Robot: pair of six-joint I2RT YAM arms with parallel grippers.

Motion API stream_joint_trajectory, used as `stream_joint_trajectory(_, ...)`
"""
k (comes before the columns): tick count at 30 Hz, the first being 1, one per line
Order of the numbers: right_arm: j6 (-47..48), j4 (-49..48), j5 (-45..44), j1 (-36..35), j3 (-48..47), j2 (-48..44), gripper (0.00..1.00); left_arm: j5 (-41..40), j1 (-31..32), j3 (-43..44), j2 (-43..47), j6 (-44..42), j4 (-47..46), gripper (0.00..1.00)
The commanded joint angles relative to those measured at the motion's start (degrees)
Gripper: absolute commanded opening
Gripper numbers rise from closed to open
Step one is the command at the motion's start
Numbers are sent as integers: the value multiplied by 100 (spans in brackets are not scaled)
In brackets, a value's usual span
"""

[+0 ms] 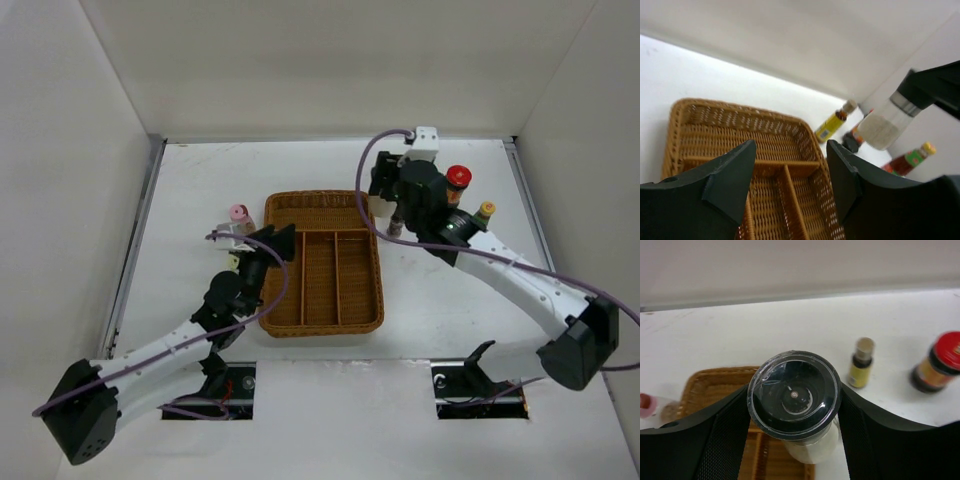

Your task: Organize the condiment bottles

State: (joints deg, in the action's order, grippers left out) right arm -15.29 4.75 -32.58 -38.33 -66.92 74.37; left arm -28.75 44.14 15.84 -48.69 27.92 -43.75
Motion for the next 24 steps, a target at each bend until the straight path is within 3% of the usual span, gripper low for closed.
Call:
stream_joint_trajectory(1, 97, -589, 339, -275, -769, 594, 58, -604, -94, -247, 657, 64, -354, 58)
stream_joint_trajectory(9, 17, -1257, 954, -794, -2008, 2308, 58, -1571, -156, -643, 1660, 20, -266, 60)
stream_joint_trajectory(14, -71, -1284, 1139, -961, -2738, 3205, 59, -1704, -147, -704, 1845, -6, -196, 60)
stream_joint_trajectory(24, -325, -1679, 1236, -1050, -2854, 4032, 59, -1669, -173, -678, 1643, 47, -187, 61)
